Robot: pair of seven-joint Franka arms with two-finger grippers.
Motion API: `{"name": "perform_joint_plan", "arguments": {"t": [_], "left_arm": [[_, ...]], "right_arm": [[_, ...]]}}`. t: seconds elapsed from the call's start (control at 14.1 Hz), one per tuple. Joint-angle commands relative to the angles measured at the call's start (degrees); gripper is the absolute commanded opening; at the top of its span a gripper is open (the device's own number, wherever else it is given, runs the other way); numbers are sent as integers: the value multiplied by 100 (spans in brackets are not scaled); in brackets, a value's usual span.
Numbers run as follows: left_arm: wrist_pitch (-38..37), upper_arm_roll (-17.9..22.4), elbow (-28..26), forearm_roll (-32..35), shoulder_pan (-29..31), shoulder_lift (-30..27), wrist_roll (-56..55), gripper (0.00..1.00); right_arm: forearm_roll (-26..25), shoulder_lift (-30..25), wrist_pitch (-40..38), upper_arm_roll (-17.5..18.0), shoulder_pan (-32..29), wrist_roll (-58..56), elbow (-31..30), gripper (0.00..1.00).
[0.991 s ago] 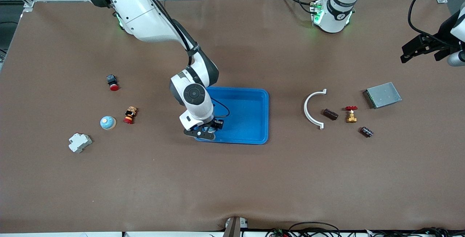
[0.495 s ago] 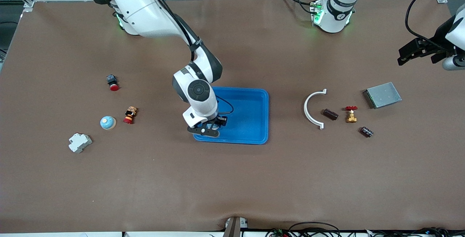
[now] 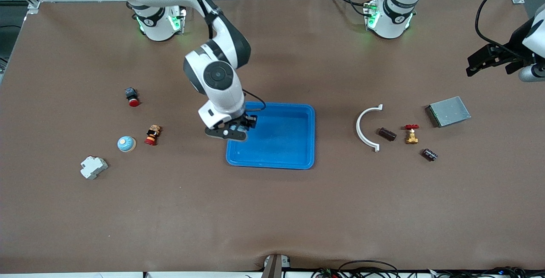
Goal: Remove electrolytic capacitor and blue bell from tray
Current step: 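Grasp the second bell with the right gripper and lift it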
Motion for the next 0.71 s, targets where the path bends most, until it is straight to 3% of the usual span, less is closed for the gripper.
{"name": "perform_joint_plan", "arguments": {"t": [0.0,0.28,0.64], "left_arm": [[-29,-18,42,-51,1,-65,81,100],[-11,-9,42,-69,-7,-3,64,100],[-55,-9,42,-69,10,-38,73,100]], "right_arm": [[36,-871,138,11,-354,-655,-1162,11],[36,-1232,453,11,-864,-1551,-1804,11],[27,-1180,1219,2,-1619,-2861,-2263,11]]}}
